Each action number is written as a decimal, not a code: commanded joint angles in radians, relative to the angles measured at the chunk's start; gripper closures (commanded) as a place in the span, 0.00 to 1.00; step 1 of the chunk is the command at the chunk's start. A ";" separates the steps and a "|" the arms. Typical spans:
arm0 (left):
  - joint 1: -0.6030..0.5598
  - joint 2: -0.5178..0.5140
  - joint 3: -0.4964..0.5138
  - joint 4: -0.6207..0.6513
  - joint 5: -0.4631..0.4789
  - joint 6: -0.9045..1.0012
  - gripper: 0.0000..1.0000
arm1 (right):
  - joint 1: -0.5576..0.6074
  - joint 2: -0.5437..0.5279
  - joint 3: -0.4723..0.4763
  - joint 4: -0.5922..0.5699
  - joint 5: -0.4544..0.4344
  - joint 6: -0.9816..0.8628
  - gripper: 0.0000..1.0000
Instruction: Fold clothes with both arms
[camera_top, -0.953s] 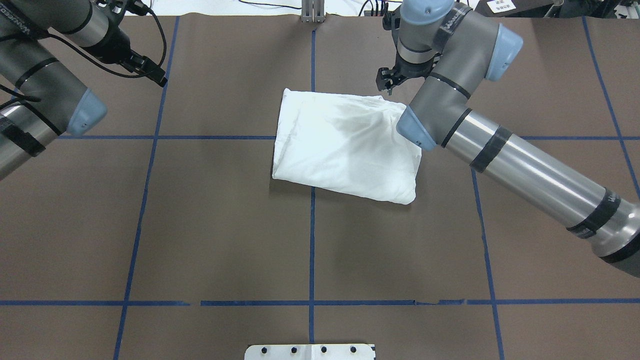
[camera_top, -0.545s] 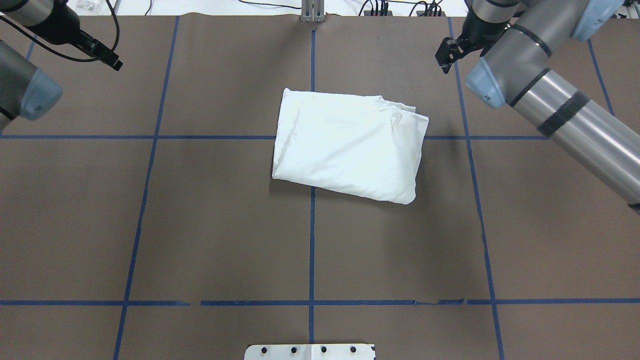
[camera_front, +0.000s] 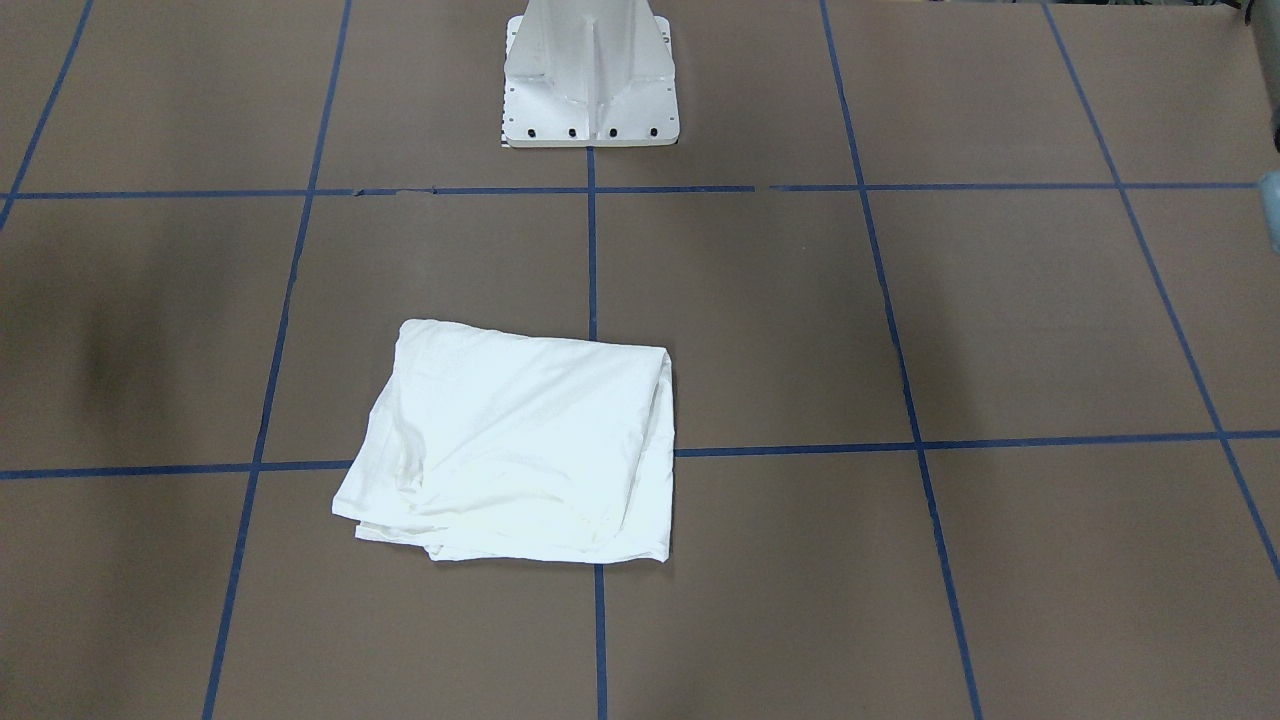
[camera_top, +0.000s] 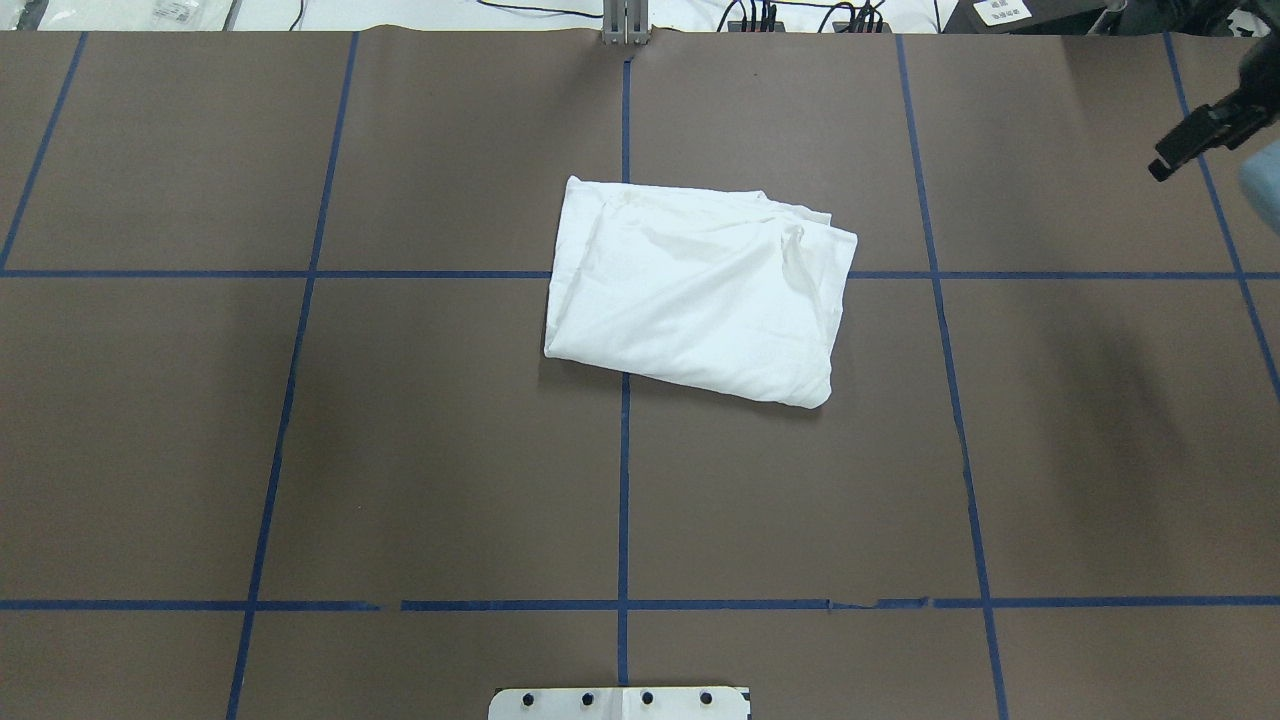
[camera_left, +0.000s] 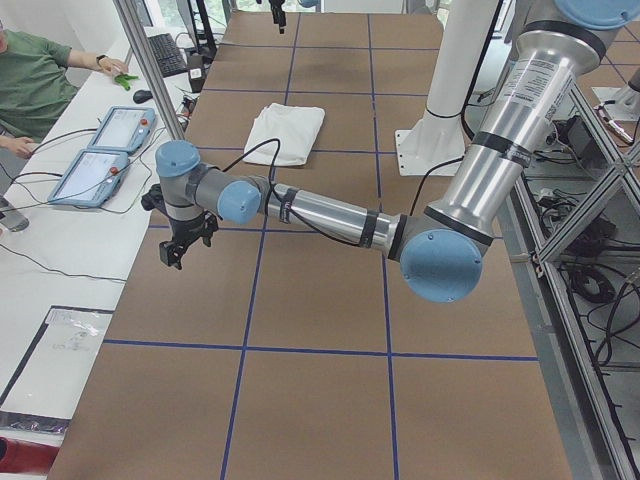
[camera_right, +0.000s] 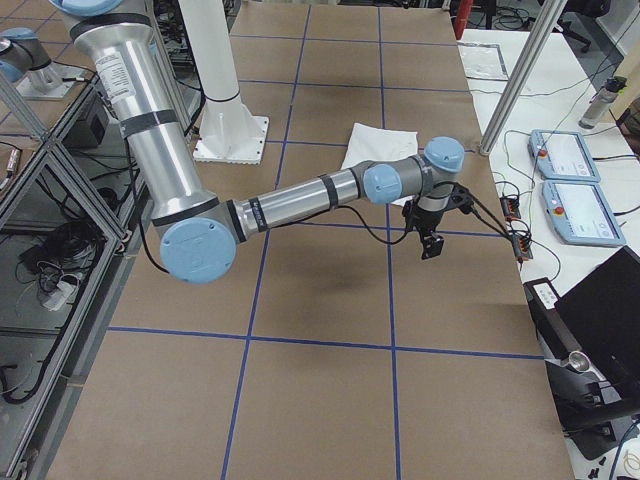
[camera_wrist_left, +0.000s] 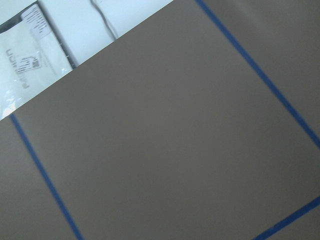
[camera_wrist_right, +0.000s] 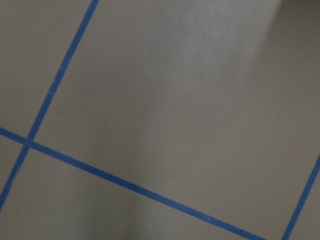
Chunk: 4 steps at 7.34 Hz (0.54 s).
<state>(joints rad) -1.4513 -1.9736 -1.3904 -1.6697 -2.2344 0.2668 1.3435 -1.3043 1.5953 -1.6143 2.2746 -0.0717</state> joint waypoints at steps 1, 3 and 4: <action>-0.098 0.106 -0.012 0.033 0.001 0.064 0.00 | 0.135 -0.279 0.145 0.001 0.042 -0.102 0.00; -0.115 0.198 -0.041 0.041 0.008 0.063 0.00 | 0.198 -0.436 0.202 0.005 0.062 -0.091 0.00; -0.136 0.225 -0.059 0.048 -0.001 0.064 0.00 | 0.209 -0.469 0.209 0.010 0.062 -0.083 0.00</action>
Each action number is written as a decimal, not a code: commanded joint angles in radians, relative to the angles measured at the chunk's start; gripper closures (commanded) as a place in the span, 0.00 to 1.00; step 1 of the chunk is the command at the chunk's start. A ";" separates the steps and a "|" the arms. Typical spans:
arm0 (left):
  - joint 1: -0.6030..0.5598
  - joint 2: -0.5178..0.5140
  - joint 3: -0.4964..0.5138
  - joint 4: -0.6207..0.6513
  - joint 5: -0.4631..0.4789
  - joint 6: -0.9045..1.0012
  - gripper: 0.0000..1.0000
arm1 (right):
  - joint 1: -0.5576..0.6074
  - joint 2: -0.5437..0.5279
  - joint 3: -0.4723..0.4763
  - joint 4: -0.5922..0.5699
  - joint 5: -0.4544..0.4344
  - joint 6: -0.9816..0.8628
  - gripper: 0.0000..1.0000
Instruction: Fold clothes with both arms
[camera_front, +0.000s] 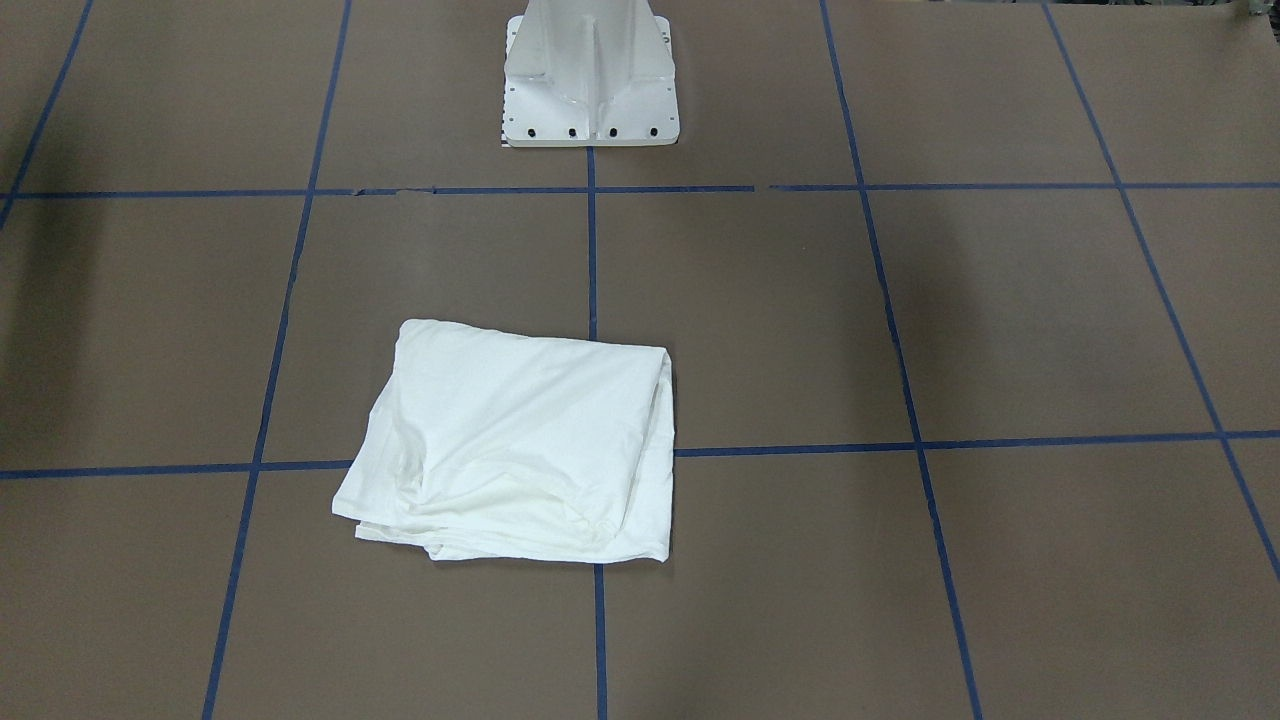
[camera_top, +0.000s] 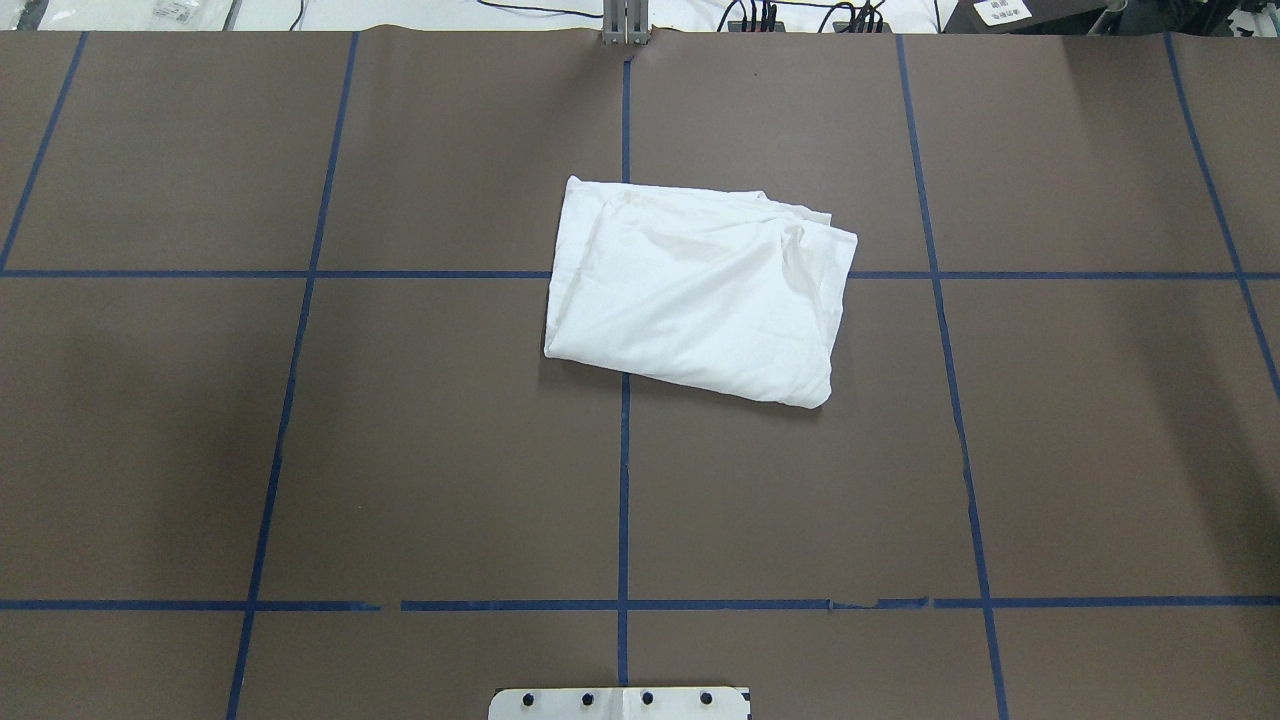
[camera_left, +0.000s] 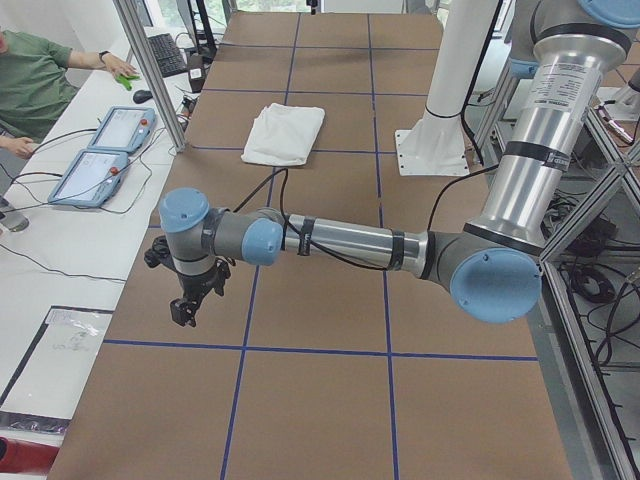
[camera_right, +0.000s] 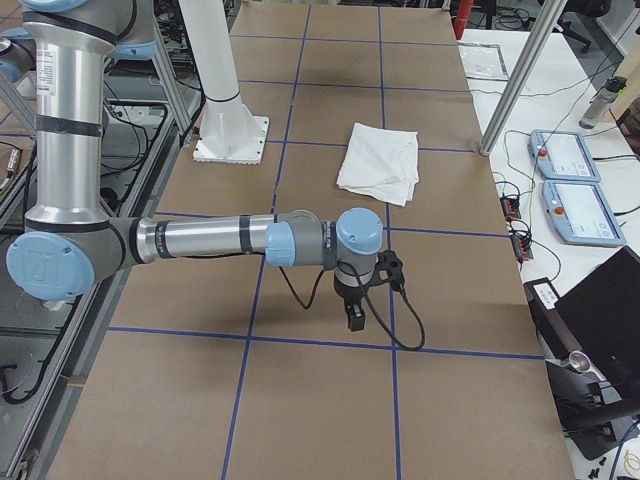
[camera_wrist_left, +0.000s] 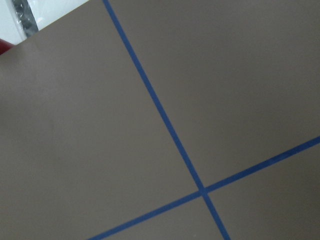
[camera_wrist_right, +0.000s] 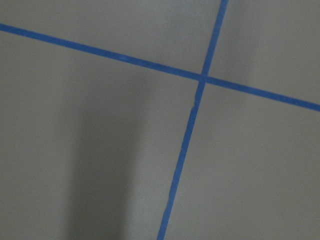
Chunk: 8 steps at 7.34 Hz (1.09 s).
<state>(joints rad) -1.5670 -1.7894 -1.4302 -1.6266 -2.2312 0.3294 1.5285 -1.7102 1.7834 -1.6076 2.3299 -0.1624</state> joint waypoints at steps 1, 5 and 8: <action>-0.021 0.059 -0.024 0.026 -0.002 -0.003 0.00 | 0.025 -0.068 0.019 0.002 0.003 0.007 0.00; -0.021 0.114 -0.088 0.107 -0.007 -0.024 0.00 | 0.025 -0.075 0.021 0.002 0.003 0.011 0.00; -0.018 0.133 -0.163 0.110 -0.082 -0.044 0.00 | 0.025 -0.075 0.022 0.003 0.006 0.011 0.00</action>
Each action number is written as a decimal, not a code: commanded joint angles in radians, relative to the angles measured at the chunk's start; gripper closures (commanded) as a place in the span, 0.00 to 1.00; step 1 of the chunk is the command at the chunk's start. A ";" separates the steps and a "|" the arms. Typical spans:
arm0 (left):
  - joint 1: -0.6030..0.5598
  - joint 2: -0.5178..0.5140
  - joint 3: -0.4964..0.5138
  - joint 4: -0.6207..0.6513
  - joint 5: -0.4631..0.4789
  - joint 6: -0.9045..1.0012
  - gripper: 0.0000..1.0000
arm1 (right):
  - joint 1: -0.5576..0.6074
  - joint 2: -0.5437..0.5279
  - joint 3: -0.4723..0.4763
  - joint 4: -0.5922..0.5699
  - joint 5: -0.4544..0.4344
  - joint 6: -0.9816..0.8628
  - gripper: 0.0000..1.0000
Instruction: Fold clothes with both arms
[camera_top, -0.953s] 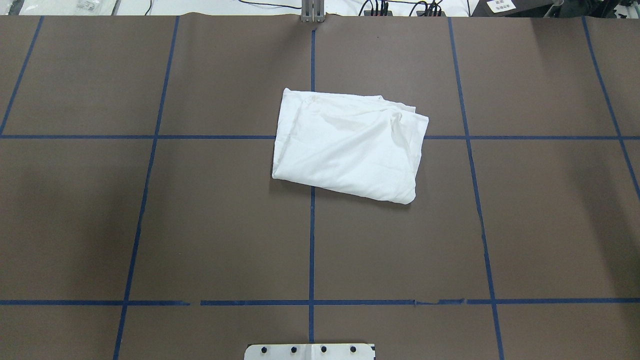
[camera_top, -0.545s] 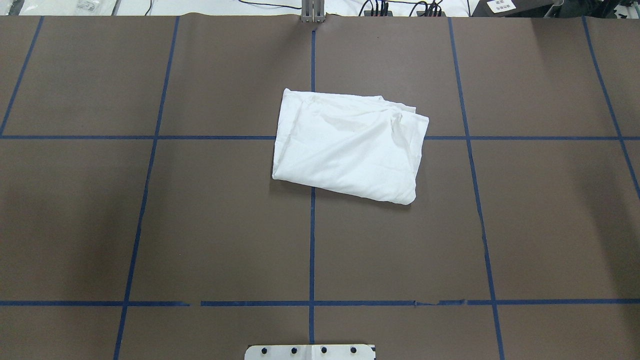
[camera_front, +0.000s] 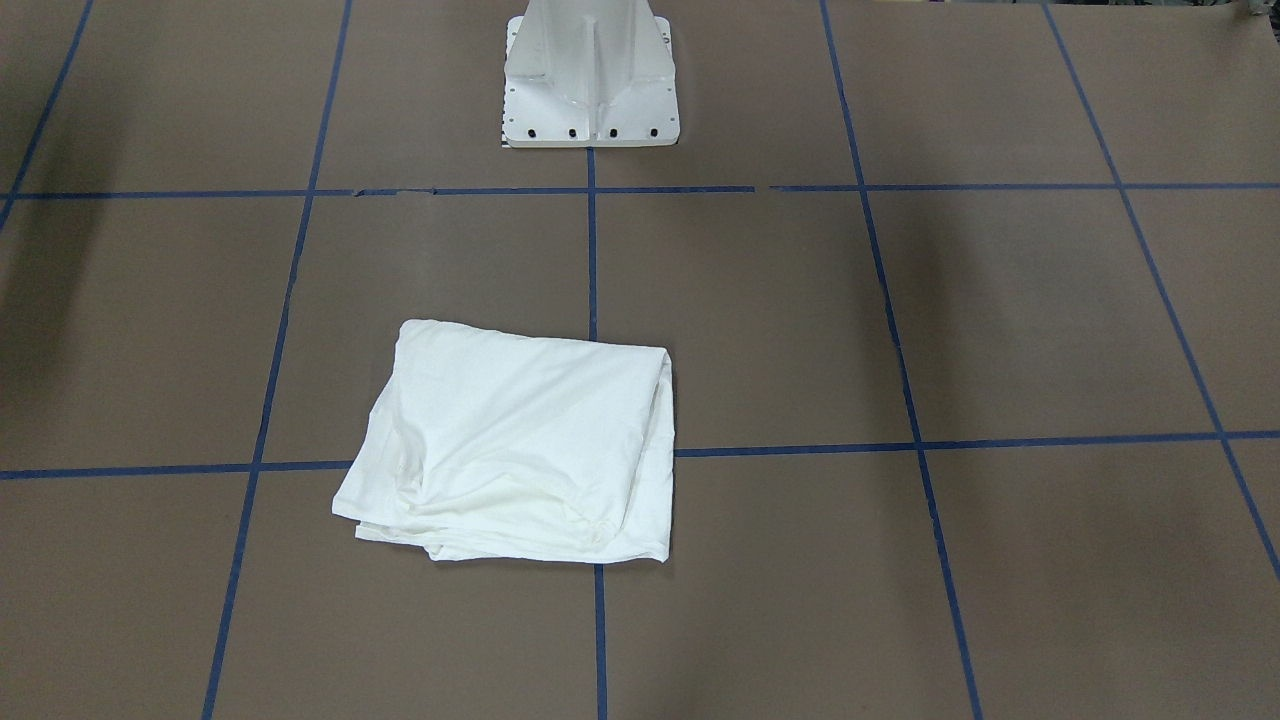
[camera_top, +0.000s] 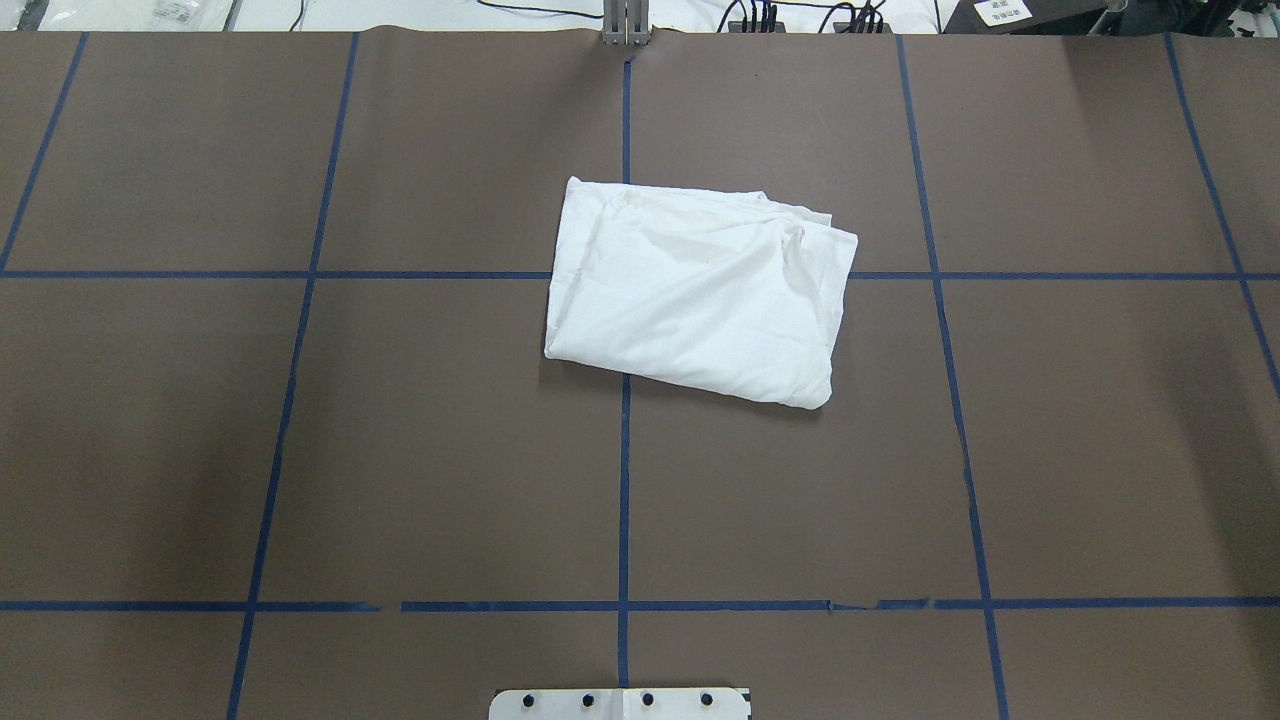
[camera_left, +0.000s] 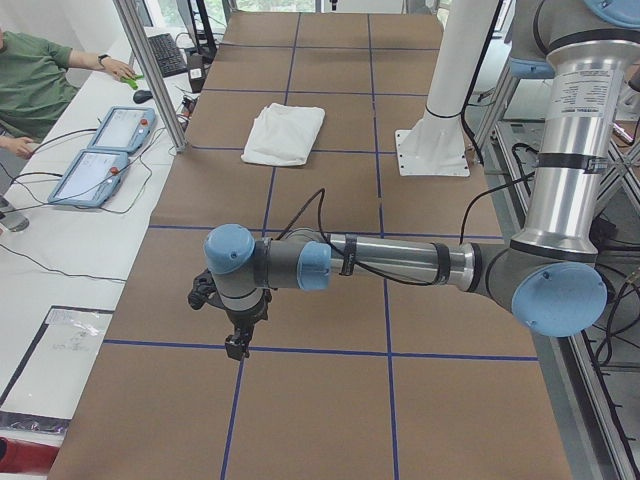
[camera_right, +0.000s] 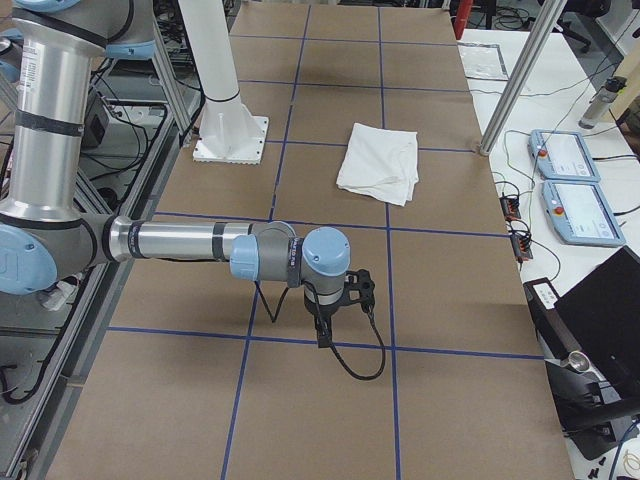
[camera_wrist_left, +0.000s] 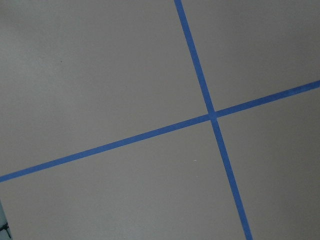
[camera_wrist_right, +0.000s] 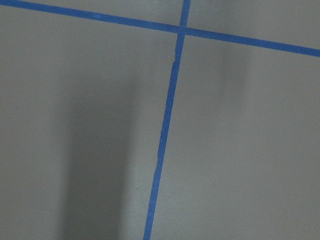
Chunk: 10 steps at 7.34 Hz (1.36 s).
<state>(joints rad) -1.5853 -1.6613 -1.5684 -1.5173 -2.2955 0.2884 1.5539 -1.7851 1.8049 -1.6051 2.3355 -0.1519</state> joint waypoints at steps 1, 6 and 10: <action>-0.001 0.009 -0.030 -0.004 -0.021 0.011 0.00 | 0.000 0.001 0.001 0.001 0.001 0.000 0.00; 0.007 0.055 -0.051 -0.003 -0.022 0.006 0.00 | 0.000 0.000 0.008 0.002 0.008 0.014 0.00; 0.007 0.078 -0.033 0.003 -0.044 -0.002 0.00 | 0.000 -0.010 0.014 0.002 0.010 0.026 0.00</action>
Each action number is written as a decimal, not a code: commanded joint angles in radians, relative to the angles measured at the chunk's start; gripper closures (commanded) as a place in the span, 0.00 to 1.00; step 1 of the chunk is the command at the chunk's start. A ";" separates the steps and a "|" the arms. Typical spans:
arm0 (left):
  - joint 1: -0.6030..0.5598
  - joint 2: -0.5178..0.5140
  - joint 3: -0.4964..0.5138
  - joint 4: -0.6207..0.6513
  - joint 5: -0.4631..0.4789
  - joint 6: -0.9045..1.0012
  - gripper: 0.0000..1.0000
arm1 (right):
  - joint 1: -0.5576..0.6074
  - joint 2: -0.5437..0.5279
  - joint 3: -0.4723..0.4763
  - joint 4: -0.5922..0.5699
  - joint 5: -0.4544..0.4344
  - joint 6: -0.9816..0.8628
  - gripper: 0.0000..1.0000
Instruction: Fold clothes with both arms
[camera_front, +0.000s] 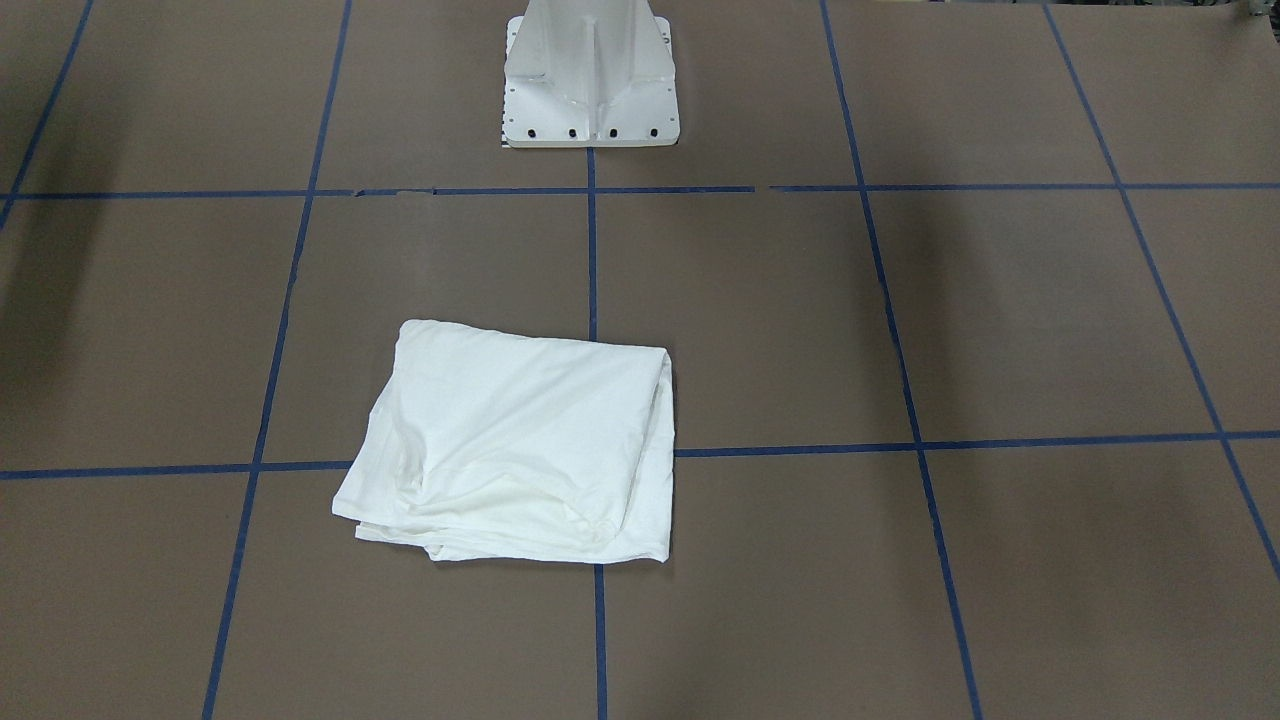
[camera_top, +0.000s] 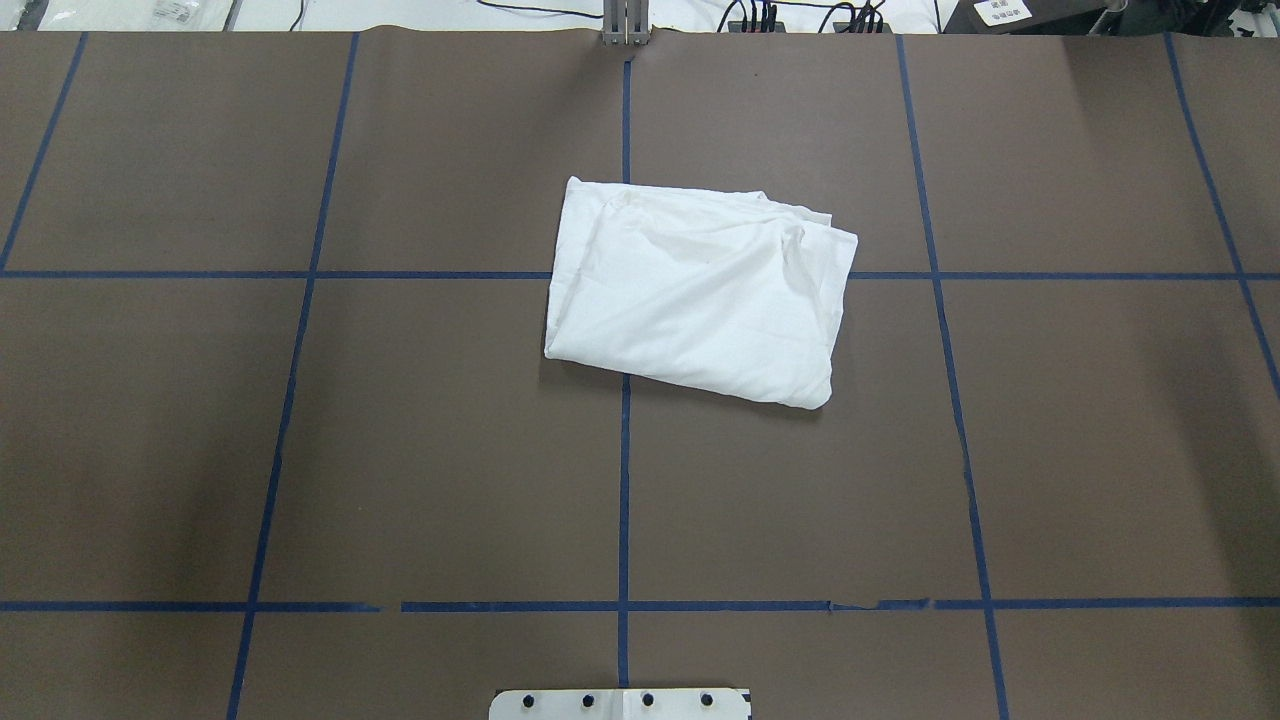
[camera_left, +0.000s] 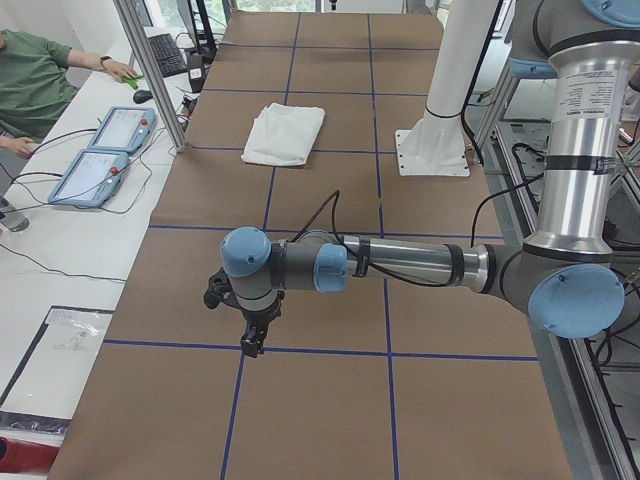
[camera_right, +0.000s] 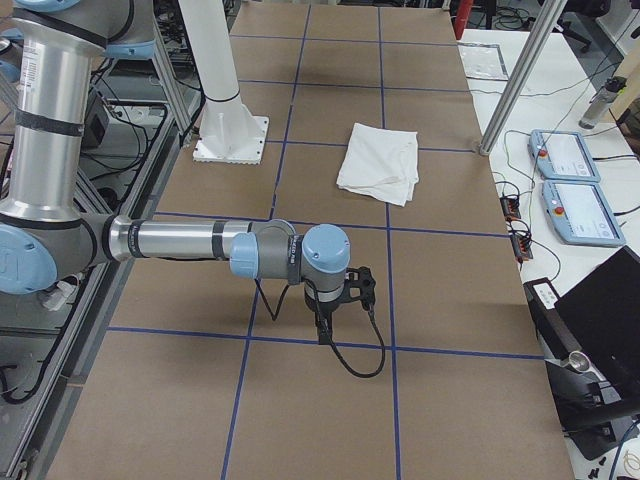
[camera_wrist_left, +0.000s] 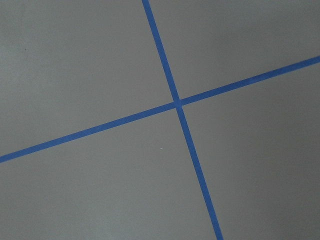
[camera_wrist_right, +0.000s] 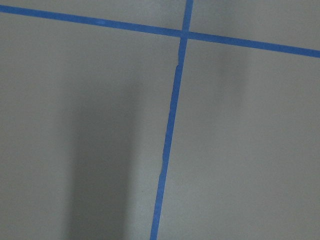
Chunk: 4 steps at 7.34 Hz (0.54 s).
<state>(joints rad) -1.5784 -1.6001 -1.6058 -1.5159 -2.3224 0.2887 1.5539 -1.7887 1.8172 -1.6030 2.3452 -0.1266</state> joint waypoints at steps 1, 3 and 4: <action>-0.002 0.040 0.003 -0.004 -0.088 -0.003 0.00 | 0.000 -0.009 0.002 0.000 0.000 0.002 0.00; -0.008 0.060 0.000 -0.003 -0.104 -0.006 0.00 | 0.000 -0.020 0.008 0.000 -0.001 0.002 0.00; -0.008 0.060 -0.003 -0.003 -0.104 -0.040 0.00 | 0.000 -0.024 0.011 0.000 -0.001 0.002 0.00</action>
<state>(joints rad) -1.5846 -1.5440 -1.6068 -1.5190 -2.4212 0.2757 1.5539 -1.8066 1.8246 -1.6030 2.3445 -0.1243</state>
